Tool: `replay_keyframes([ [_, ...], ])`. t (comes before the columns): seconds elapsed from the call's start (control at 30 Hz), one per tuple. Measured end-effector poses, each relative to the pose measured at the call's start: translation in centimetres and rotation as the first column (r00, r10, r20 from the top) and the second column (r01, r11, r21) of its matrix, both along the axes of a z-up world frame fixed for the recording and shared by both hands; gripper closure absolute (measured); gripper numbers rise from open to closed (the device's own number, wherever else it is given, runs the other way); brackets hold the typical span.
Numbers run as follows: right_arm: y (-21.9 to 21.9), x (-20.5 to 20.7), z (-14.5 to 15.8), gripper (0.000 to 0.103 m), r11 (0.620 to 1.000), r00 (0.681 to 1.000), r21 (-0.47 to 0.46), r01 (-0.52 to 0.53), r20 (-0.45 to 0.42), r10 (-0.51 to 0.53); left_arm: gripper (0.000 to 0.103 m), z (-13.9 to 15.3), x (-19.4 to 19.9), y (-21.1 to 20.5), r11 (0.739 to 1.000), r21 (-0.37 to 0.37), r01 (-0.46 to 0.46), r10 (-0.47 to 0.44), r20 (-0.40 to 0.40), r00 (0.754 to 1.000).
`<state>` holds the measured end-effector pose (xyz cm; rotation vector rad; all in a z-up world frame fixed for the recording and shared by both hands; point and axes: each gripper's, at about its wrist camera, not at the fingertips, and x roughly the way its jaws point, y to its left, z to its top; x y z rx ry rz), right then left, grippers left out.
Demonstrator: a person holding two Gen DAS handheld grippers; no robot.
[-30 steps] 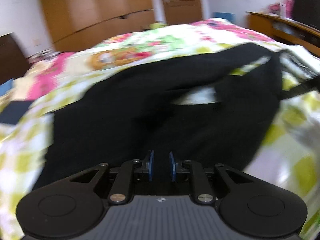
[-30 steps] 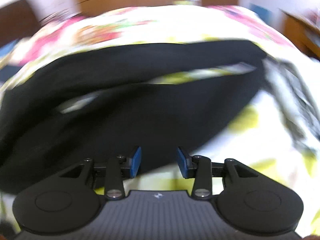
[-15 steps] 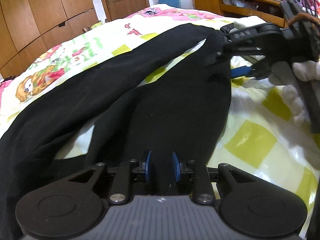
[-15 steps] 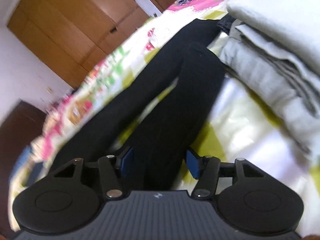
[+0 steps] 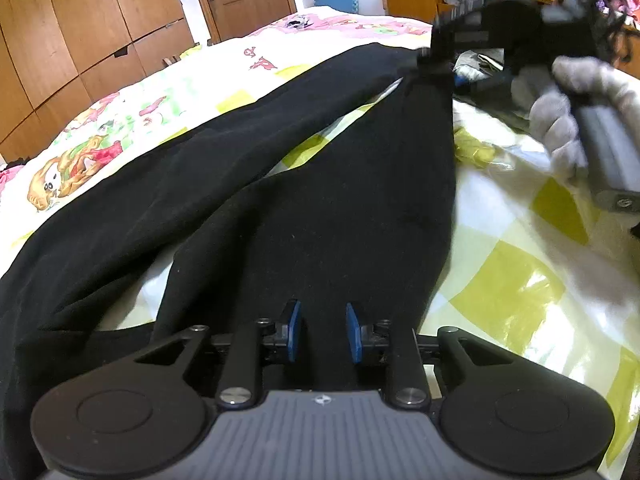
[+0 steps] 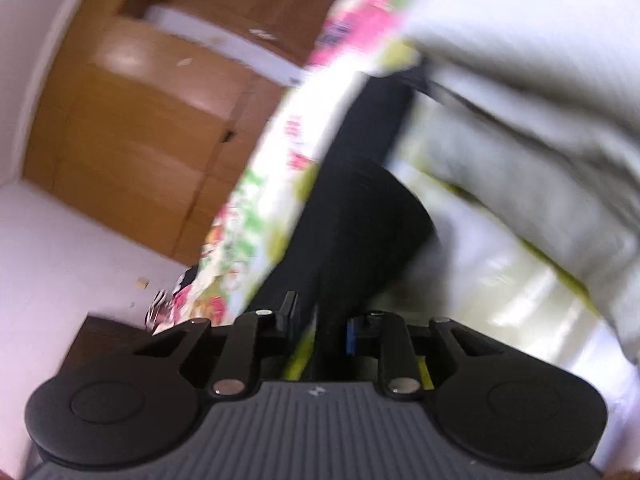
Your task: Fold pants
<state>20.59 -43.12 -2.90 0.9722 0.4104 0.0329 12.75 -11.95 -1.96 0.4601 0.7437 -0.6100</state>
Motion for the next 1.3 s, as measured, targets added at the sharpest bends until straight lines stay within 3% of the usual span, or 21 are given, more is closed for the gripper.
replay_keyframes([
  [0.13,0.4,-0.7,1.3,0.078,0.994,0.999,-0.108,0.015,0.030,-0.012,0.063,0.1,0.2,-0.6,1.000,-0.009,0.007,-0.007,0.008,1.000],
  [0.2,1.2,-1.0,1.6,0.068,0.982,0.999,-0.188,0.022,0.031,-0.017,0.063,0.1,0.2,-0.8,1.000,-0.012,0.014,-0.014,0.009,1.000],
  [0.23,1.2,-0.4,1.3,0.055,0.985,1.000,-0.175,0.004,0.030,0.001,0.063,-0.1,0.1,-0.8,1.000,-0.009,0.022,-0.022,0.008,1.000],
  [0.27,1.2,0.0,1.0,0.051,0.988,1.000,-0.155,-0.005,0.027,0.009,0.063,-0.2,0.1,-0.9,1.000,-0.002,0.028,-0.028,0.009,1.000],
  [0.43,0.9,0.9,-0.5,0.051,0.989,0.999,-0.148,-0.006,-0.052,-0.002,0.063,-0.2,0.0,-1.2,0.999,0.004,0.035,-0.035,0.016,0.999],
  [0.63,0.1,-2.5,0.2,0.051,0.987,0.999,-0.154,0.035,-0.018,-0.038,0.062,-0.7,0.3,-1.0,0.999,-0.009,0.033,-0.033,0.011,0.999],
  [0.87,-0.3,-4.5,-1.5,0.051,0.991,0.990,-0.129,0.024,-0.134,-0.041,0.060,-0.8,0.2,-0.7,0.999,-0.019,0.031,-0.031,0.016,0.999],
  [1.1,-1.1,-1.9,-2.7,0.052,0.998,0.989,-0.049,0.041,-0.140,-0.047,0.057,-0.8,0.2,-0.7,1.000,-0.019,0.021,-0.021,0.016,1.000],
  [1.13,-1.3,-1.6,-2.6,0.067,0.998,0.988,-0.034,0.043,-0.144,-0.048,0.057,-0.8,0.3,-0.8,1.000,-0.020,0.018,-0.018,0.013,1.000],
  [1.17,-1.4,-1.4,-2.3,0.095,0.999,0.988,-0.019,0.043,-0.149,-0.046,0.057,-0.8,0.3,-0.8,1.000,-0.020,0.015,-0.015,0.012,1.000],
  [1.23,-1.0,-1.6,-0.5,0.096,0.999,0.991,-0.039,0.032,-0.131,-0.037,0.057,-0.6,0.2,-1.0,1.000,-0.021,0.013,-0.013,0.008,1.000],
  [1.3,-0.2,-2.7,1.8,0.096,0.992,0.995,-0.122,0.015,-0.096,-0.027,0.057,-0.2,-0.1,-1.2,0.999,-0.025,0.025,-0.025,0.009,1.000],
])
